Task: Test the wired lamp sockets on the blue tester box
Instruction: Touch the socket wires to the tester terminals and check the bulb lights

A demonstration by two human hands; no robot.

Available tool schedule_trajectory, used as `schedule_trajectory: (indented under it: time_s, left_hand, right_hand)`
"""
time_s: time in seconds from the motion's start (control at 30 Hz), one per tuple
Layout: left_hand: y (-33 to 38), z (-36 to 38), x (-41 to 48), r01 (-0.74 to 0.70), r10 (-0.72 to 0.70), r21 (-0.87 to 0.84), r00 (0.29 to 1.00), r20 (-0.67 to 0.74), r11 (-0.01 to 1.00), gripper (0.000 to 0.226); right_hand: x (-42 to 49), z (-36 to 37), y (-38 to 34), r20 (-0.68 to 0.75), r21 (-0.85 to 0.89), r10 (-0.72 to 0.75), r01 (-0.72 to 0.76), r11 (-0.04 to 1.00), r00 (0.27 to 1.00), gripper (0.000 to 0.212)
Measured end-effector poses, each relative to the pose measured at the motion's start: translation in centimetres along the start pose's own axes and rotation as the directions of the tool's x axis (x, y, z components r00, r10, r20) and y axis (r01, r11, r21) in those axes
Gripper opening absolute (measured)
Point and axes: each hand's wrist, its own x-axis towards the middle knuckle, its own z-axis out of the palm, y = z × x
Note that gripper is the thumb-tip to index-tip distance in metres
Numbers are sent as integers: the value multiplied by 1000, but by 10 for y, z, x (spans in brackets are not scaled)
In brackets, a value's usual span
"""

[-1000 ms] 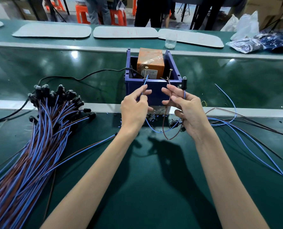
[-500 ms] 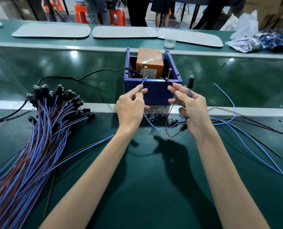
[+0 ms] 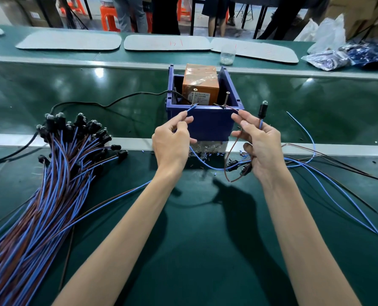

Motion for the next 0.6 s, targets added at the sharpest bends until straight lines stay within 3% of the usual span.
schedule_trajectory:
  time_s: [0.6]
  left_hand:
    - [-1,0,5,-36,31,-45,992,-123,998,33]
  right_hand:
    - [-2,1,-2,-55,26,-23,25,999,998,24]
